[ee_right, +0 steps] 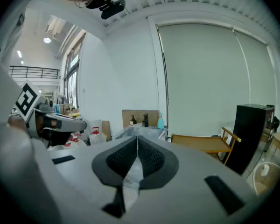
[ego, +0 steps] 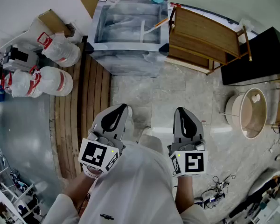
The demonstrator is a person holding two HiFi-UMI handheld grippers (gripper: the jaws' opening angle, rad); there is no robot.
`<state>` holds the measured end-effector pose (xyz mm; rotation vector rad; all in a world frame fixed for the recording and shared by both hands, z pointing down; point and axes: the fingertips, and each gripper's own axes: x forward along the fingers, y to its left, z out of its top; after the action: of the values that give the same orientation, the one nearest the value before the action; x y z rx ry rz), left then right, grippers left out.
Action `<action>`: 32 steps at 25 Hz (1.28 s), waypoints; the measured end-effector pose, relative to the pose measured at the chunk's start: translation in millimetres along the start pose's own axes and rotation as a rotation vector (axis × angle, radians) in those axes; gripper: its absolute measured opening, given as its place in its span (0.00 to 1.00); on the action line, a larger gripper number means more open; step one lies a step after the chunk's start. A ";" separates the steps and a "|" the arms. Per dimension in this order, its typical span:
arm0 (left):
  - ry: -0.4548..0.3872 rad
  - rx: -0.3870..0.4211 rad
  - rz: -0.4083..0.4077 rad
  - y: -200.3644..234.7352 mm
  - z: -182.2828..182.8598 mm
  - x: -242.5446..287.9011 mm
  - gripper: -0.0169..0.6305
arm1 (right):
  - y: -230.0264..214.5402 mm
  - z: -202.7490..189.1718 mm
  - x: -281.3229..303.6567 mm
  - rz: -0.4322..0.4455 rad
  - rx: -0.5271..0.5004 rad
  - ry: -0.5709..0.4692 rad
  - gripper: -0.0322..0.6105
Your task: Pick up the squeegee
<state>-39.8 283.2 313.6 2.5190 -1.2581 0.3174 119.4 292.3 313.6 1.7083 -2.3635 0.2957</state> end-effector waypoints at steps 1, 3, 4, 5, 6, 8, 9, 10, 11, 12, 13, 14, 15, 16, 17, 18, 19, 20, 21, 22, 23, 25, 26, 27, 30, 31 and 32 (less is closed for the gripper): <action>0.003 0.002 -0.006 -10.2 -1.2 -4.9 0.03 | 0.9 1.2 -7.3 0.001 -0.004 -0.008 0.06; 0.005 0.011 -0.014 -27.9 -4.5 -14.0 0.03 | 3.2 3.0 -20.0 0.000 -0.010 -0.024 0.06; 0.003 0.017 -0.018 -34.2 -6.8 -18.3 0.03 | 5.1 3.1 -25.2 -0.002 -0.013 -0.030 0.06; 0.000 0.017 -0.023 -38.8 -9.2 -22.6 0.03 | 7.6 2.5 -29.7 -0.006 -0.015 -0.033 0.06; -0.004 0.012 -0.026 -41.6 -11.1 -27.3 0.03 | 10.7 1.7 -33.5 -0.009 -0.016 -0.035 0.06; -0.017 0.002 -0.024 -42.8 -11.6 -36.9 0.03 | 17.0 1.1 -38.9 -0.016 -0.013 -0.042 0.06; -0.026 0.002 -0.021 -41.5 -10.3 -41.2 0.03 | 19.9 1.4 -40.8 -0.021 -0.006 -0.047 0.06; -0.033 0.003 -0.017 -39.1 -8.7 -45.1 0.03 | 22.7 1.9 -42.0 -0.028 0.001 -0.053 0.06; -0.041 0.000 -0.016 -35.4 -7.1 -48.3 0.03 | 25.9 2.7 -42.4 -0.036 0.004 -0.057 0.06; -0.048 -0.002 -0.017 -30.6 -5.9 -51.2 0.03 | 29.7 3.9 -42.1 -0.043 0.002 -0.059 0.06; -0.052 -0.003 -0.017 -24.9 -5.1 -53.9 0.03 | 34.1 5.1 -41.2 -0.048 -0.001 -0.060 0.06; -0.055 -0.002 -0.018 -18.4 -4.4 -56.4 0.03 | 38.8 6.6 -39.7 -0.052 -0.002 -0.062 0.06; -0.057 -0.005 -0.019 -11.6 -3.1 -58.4 0.03 | 43.2 8.1 -37.6 -0.055 -0.001 -0.063 0.06; -0.060 -0.011 -0.021 -4.7 -1.1 -59.8 0.03 | 47.0 9.7 -34.7 -0.057 0.001 -0.065 0.06; -0.065 -0.014 -0.025 2.0 1.6 -60.4 0.03 | 50.2 11.3 -31.0 -0.060 0.002 -0.066 0.06; -0.072 -0.013 -0.029 8.5 4.2 -60.8 0.03 | 53.1 13.1 -26.6 -0.064 0.001 -0.067 0.06; -0.079 -0.010 -0.035 15.2 6.1 -61.5 0.03 | 56.5 14.7 -22.2 -0.070 -0.002 -0.067 0.06; -0.082 -0.011 -0.043 22.0 6.7 -63.0 0.03 | 60.9 16.3 -18.3 -0.077 -0.004 -0.068 0.06; -0.081 -0.016 -0.054 29.2 6.1 -65.0 0.03 | 66.3 17.9 -14.7 -0.084 -0.007 -0.070 0.06; -0.077 -0.022 -0.069 36.7 5.0 -66.7 0.03 | 72.4 19.9 -10.7 -0.085 -0.009 -0.075 0.06; -0.073 -0.026 -0.083 44.6 3.8 -67.6 0.03 | 79.0 22.4 -5.7 -0.080 -0.011 -0.083 0.06; -0.068 -0.026 -0.085 63.4 1.8 -67.1 0.03 | 90.8 27.3 6.9 -0.061 -0.012 -0.103 0.06; -0.064 -0.028 -0.078 72.8 0.6 -66.9 0.03 | 95.5 28.5 12.8 -0.058 -0.009 -0.107 0.06; -0.059 -0.035 -0.076 80.5 -0.5 -66.9 0.03 | 99.6 29.0 17.5 -0.059 -0.006 -0.106 0.06; -0.053 -0.062 -0.088 97.0 -0.1 -66.2 0.03 | 110.2 30.9 30.8 -0.064 -0.011 -0.093 0.06; -0.053 -0.064 -0.092 101.6 1.3 -65.2 0.03 | 113.5 31.6 36.2 -0.064 -0.014 -0.088 0.06; -0.054 -0.063 -0.097 105.6 3.1 -63.6 0.03 | 115.9 32.5 41.8 -0.063 -0.016 -0.084 0.06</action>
<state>-162.1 269.0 308.1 2.5398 -1.1418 0.1862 -5.2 280.9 289.8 1.8177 -2.3581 0.1983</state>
